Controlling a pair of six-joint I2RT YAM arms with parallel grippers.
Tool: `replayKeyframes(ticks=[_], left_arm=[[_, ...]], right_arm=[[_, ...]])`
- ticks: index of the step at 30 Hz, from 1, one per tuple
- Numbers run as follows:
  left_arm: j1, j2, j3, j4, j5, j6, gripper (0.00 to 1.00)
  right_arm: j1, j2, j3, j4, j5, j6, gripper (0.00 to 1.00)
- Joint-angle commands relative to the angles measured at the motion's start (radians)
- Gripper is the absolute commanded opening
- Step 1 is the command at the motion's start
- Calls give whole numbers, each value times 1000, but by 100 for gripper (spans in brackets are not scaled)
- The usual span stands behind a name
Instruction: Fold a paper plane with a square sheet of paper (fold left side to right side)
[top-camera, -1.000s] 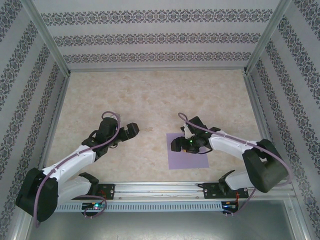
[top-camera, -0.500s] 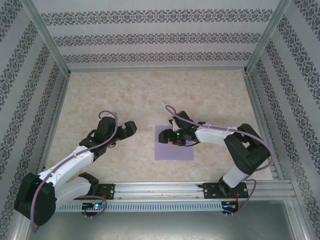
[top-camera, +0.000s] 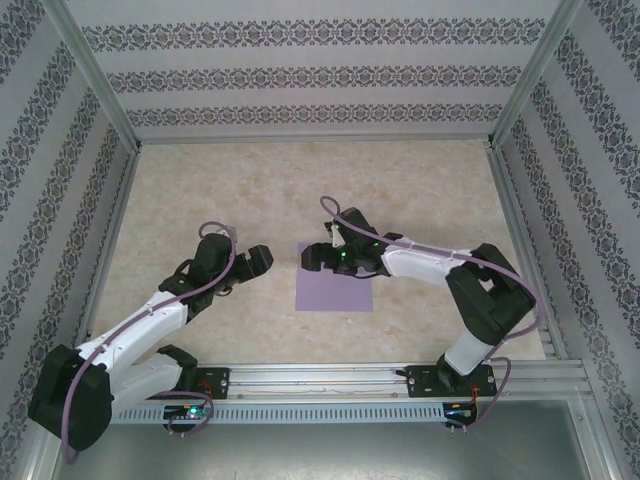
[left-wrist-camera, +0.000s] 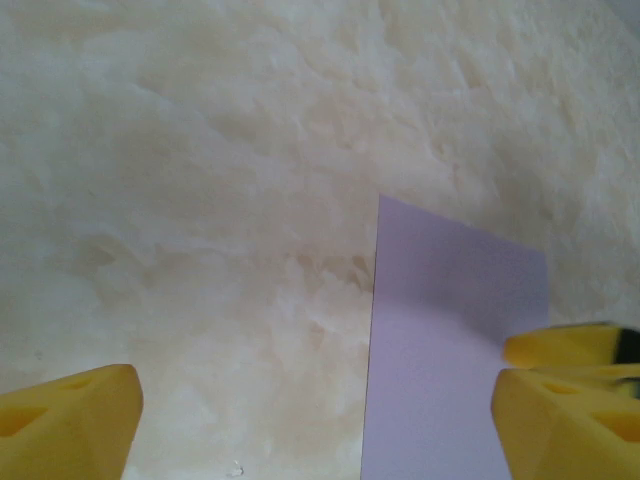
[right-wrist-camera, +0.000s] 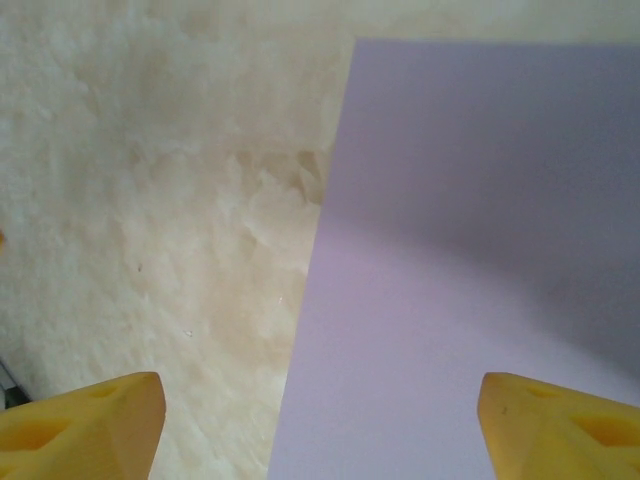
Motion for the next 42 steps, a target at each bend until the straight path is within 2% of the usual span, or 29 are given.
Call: replayKeyframes(ticks=[1,3,6,12,17,30,42], left_arm=[[-16,50,39,44,102,-3,82],[-35,101,55,68,146,-5,75],[-77,192,93,98,187,-7,65],[-180,375,178,138,219,-13,43],[-221,477,210,168,212,-32,33],[-240,593,206,223,225,-69,24],[-239,640,197,230,215,-80,23]], right_arm=[[-62,-91,-1,-102,103,-91,85],[-109,-117,-10,-165,143,-146,88],[-155,-120,5,-256,212,-232,98],[-199,-65,54,-338,264,-321,98],[-197,2,87,-342,257,-339,98],[-170,118,165,-346,259,-354,98],[-139,167,156,-351,226,-335,97]])
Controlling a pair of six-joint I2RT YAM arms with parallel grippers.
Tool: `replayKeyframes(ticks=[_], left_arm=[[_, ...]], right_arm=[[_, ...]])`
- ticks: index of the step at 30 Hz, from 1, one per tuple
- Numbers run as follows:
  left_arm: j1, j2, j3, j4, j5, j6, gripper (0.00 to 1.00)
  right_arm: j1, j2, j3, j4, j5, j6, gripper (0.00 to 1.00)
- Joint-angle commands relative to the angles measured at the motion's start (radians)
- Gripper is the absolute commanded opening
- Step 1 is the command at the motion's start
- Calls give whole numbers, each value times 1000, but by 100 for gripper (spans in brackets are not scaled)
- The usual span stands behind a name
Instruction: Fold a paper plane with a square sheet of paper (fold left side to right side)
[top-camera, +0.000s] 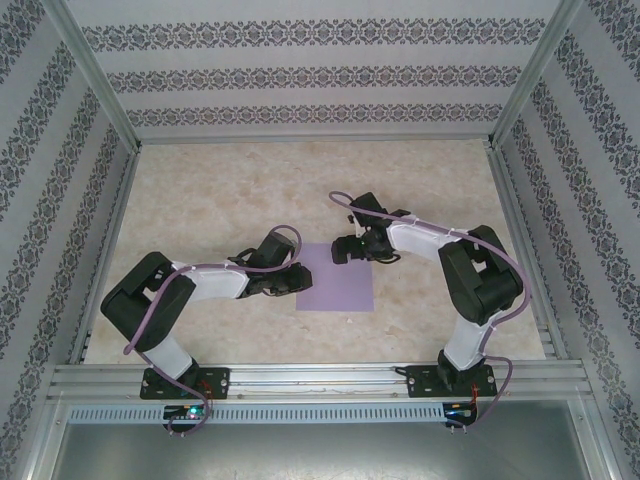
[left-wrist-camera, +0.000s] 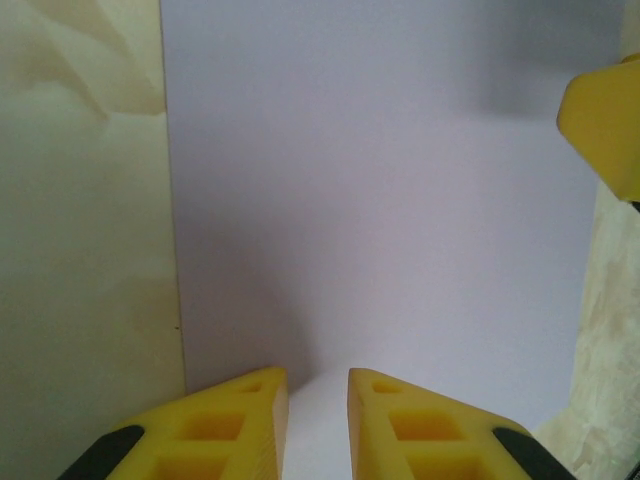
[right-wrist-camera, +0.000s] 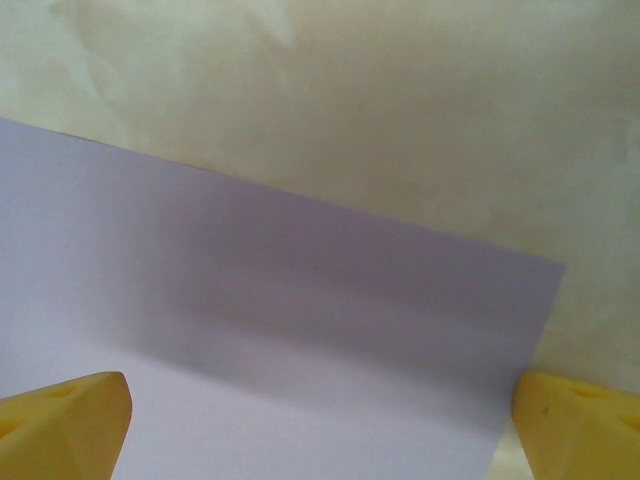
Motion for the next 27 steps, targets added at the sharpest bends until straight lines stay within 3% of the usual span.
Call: replayKeyframes(ticks=[1,11,27], left_arm=[[-15,32,2,20,-2,-21,23],[-15,50,-2,48,3,-32,22],[-15,39,-16,97,11,-47,23]], right_arm=[[20,14,-1,-22,-30,8,96],[68,-44,-33,-39,-36,39,93],[109,-46,-6,-96,-81,37,64]])
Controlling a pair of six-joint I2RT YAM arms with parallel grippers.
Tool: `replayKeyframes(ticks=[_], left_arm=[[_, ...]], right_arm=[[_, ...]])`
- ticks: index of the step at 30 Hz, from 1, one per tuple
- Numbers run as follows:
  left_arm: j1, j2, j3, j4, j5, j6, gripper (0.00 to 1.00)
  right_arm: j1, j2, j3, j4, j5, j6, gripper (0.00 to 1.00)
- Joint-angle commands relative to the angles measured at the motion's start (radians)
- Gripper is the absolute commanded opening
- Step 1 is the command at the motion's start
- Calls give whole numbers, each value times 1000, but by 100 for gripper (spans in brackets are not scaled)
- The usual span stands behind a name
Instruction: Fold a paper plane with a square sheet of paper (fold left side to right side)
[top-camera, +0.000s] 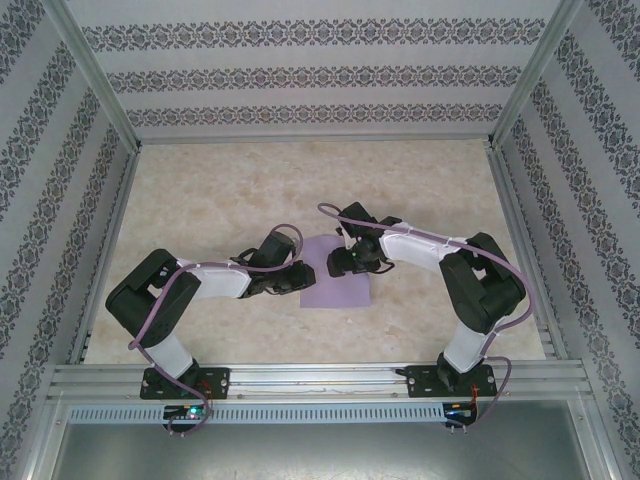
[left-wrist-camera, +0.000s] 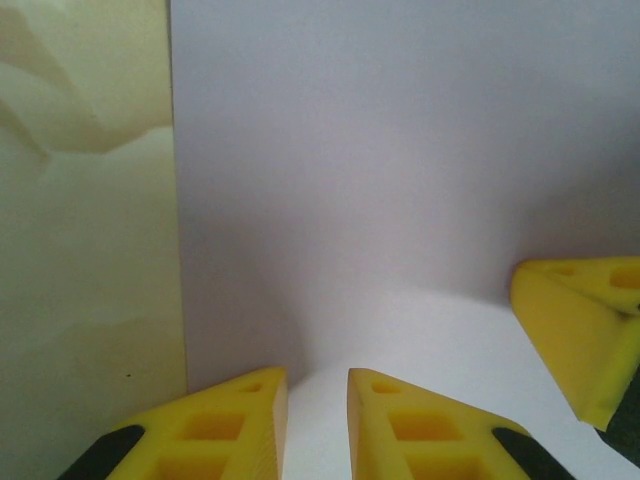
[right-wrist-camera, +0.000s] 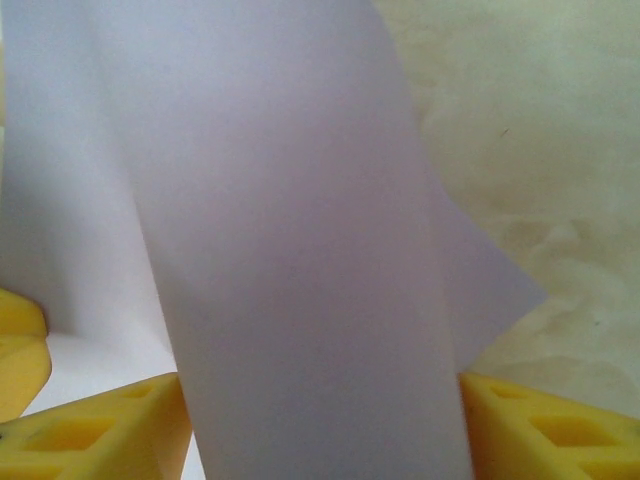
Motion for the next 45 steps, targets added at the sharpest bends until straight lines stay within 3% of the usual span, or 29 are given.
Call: replayKeyframes(ticks=[1,12,26,36,41,45], left_arm=[[-16,8,-17,22,-5,-12,23],[-13,-58,-21,17,-21,12,35],[86,-465,-118,-144,-161,122,68],[296,-756,-264,42,89,99,83],[326,-838,-255,127,197,110,91],[326,-823,-213,230,309,107,94]], right_arm=[[12,5,15,-24,-42,0,62],[8,0,0,-1,-124,-3,38],[-91,-142,-121,183,-421,9,24],[-295,-321,-210,344,-750,63,23],[-391,-418,-224,436,-936,123,22],[-406,-482,-198,446,-1046,125,22]])
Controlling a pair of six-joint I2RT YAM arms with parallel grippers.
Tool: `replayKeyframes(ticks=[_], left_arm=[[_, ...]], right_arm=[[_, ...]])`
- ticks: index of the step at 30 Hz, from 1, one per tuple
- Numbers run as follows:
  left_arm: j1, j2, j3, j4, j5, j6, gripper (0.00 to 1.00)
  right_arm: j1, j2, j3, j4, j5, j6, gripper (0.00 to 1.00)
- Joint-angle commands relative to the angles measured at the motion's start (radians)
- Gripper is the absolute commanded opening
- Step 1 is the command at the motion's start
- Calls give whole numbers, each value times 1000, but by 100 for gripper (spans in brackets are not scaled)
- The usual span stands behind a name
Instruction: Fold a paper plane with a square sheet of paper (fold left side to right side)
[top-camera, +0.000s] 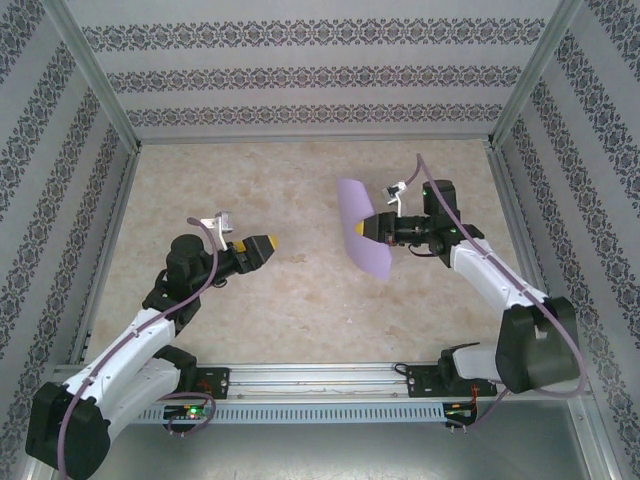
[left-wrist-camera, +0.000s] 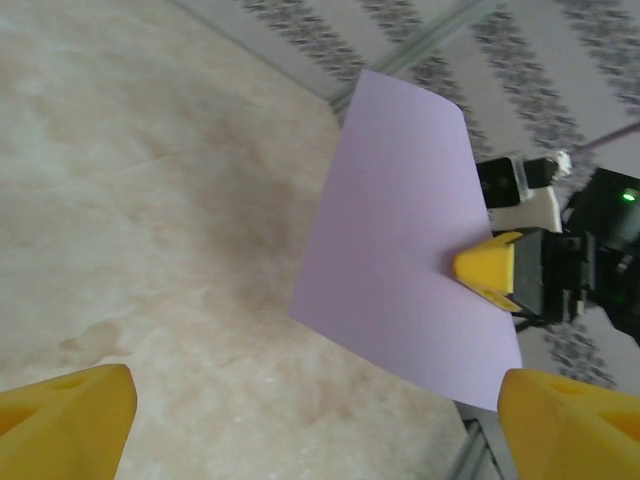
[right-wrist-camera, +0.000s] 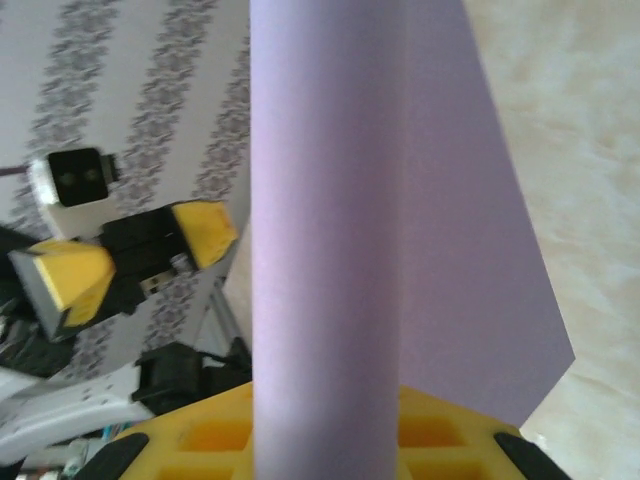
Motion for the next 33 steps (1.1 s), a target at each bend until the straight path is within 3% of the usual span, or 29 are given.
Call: replayKeyframes(ticks=[1,8,19,21,26,28,33], left_arm=[[9,20,57,166,150,11,95],[8,133,164,296,316,9,98],[-52,289,268,397,444,-7,97],[-63,305,270,426,462,-17,88],[-85,320,279,381,473,14,20],[-86,316,275,349,457,33,3],[-85,302,271,242,390,78,0]], right_arm=[[1,-54,21,53,-188,19,22],[58,-153,72,66,-270,29,22],[209,-126,150,80,-225,18,22],[205,-115,152,79,-197,16,22],[170,-87,142,68,-142,13,23],[156,-85,134,55,-126,7,23],[125,-101,103,25,-84,-15,31]])
